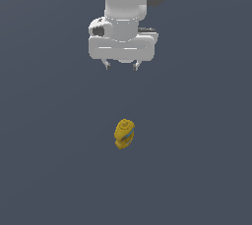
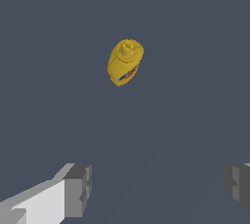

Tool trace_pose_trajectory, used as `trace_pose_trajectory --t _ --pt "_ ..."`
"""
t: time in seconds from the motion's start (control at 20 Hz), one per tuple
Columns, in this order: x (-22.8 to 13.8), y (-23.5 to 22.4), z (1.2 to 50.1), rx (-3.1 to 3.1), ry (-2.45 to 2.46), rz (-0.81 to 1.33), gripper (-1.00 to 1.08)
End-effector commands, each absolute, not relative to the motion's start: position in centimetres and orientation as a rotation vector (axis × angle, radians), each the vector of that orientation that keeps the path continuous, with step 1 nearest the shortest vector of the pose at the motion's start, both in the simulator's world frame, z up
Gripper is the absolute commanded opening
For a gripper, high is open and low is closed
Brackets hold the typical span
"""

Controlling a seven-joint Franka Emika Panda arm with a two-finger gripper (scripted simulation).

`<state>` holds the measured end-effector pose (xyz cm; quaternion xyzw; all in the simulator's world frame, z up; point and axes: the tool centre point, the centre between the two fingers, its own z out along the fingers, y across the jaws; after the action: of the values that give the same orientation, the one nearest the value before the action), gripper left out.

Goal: Pick up the object and move it to a goal position.

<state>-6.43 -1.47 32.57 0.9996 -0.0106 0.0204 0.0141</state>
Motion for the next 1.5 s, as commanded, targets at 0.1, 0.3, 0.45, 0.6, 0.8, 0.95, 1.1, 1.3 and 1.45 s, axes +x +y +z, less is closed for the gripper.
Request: trace_pose_trajectory --t 0.1,0.3,0.45,0.6,0.8,0.95,1.1,1.3,1.45 --pt "-6.4 -1.4 32.6 3.111 -0.026 0.063 1.0" --pt "-6.5 -1.1 32.5 3.101 0.028 0.055 1.0" --pt "-6.6 -0.9 32.4 3.094 0.065 0.051 1.0" --pt "-6.6 -0.8 32.4 3.093 0.071 0.05 1.0" --pt "-6.4 -0.9 32.3 3.096 0.045 0.05 1.0" --pt "-5.9 -0.9 32.2 3.099 0.006 0.05 1.0" --pt "-5.2 -0.8 31.9 3.101 -0.053 0.048 1.0" --pt "-3.9 -0.8 31.3 3.104 -0.161 0.046 1.0" --pt "-2.7 -0.8 30.7 3.102 -0.264 0.043 1.0"
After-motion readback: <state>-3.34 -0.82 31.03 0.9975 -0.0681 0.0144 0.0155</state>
